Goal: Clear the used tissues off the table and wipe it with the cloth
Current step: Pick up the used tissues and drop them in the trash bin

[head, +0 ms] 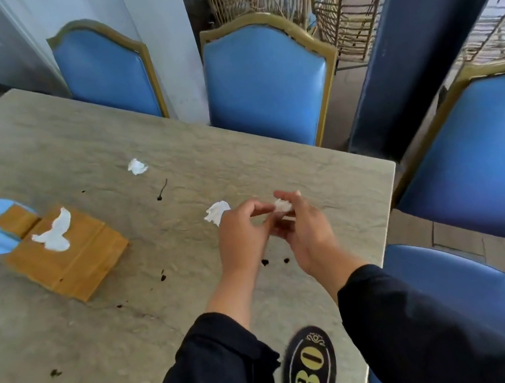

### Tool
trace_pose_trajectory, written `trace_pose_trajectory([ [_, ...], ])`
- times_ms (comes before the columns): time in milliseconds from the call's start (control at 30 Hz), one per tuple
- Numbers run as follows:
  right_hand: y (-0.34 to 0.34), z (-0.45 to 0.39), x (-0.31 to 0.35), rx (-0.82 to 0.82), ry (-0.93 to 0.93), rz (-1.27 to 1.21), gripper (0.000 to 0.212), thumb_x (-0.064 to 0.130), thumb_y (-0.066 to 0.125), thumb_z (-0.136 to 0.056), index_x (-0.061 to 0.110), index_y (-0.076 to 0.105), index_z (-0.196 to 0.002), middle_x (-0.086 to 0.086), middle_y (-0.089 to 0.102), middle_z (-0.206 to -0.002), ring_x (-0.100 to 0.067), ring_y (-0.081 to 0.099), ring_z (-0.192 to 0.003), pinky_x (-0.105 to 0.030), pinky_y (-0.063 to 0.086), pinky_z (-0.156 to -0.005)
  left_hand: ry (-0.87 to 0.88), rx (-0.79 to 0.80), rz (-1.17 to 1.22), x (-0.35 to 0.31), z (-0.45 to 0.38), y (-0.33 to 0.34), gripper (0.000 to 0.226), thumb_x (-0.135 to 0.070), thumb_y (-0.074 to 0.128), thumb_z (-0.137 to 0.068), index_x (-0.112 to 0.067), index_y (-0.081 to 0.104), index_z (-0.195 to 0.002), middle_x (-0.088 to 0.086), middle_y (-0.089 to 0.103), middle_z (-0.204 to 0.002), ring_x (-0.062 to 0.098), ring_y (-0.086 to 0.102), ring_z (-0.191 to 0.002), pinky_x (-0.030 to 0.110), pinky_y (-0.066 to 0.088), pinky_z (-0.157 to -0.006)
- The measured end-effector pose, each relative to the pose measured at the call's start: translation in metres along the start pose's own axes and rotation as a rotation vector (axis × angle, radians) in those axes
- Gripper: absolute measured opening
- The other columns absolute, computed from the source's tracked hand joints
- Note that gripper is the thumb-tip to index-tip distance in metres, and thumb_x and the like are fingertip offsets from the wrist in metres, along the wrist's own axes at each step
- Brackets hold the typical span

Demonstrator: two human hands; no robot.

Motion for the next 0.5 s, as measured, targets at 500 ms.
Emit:
trace_pose_trajectory([
  [500, 0.054, -0.033, -0.026, -0.047, 0.003, 0.253, 0.026, 0.003, 0.040, -0.093, 0.019, 0.061, -0.094, -0.005, 0.054, -0.087, -0.017, 0.052, -0.073, -0.030, 0.050, -0.063, -0.009, 0.198, -0.353, 0.068, -0.052, -0.042, 0.034, -0.006, 0.058, -0.086, -0.017, 0.064, -0.117, 0.005, 0.062, -0.117, 0.024, 0.055, -0.109, 0.023, 0.037, -0.078],
])
Point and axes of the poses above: each hand's wrist, its own z-axis away from the middle knuckle, its own y-axis out of the palm, x = y × z, the point moved 3 cm from there along -z, towards the middle knuckle
